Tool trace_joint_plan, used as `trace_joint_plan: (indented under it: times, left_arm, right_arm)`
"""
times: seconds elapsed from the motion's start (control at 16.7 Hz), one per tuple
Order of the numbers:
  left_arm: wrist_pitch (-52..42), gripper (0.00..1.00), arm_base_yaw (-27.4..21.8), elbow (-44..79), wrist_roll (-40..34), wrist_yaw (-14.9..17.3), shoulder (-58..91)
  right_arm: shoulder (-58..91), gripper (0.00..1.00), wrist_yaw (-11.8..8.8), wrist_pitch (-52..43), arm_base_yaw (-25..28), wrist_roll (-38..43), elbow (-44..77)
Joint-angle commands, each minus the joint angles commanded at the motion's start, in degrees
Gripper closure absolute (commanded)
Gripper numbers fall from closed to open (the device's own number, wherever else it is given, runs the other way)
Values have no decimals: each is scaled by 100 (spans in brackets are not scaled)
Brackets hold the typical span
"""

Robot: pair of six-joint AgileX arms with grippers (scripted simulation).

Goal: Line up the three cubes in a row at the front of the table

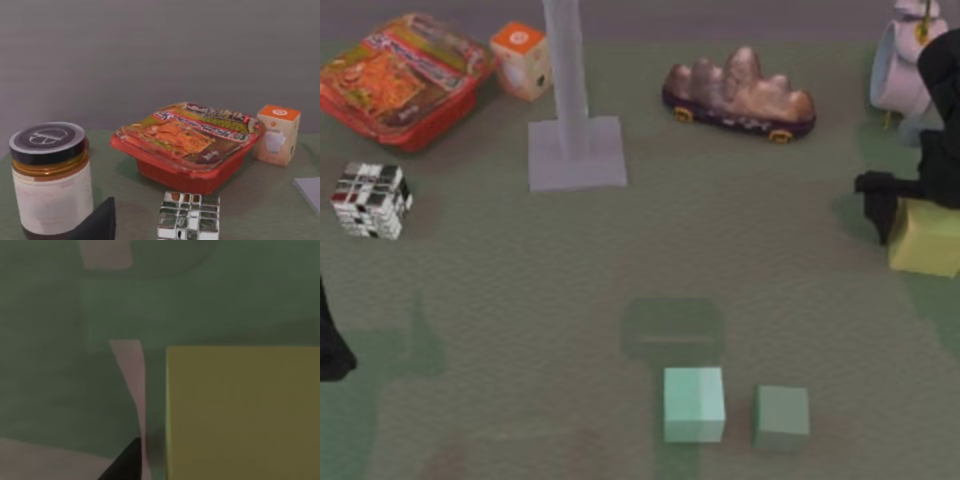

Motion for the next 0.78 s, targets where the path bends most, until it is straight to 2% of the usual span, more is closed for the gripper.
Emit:
trace_joint_plan:
  times: [0.48, 0.78]
  left_arm:
    - [0, 0, 0, 0, 0, 0, 0]
    - [0, 0, 0, 0, 0, 0, 0]
  right_arm:
    - [0, 98, 0, 0, 0, 0, 0]
    - [0, 100, 0, 0, 0, 0, 0]
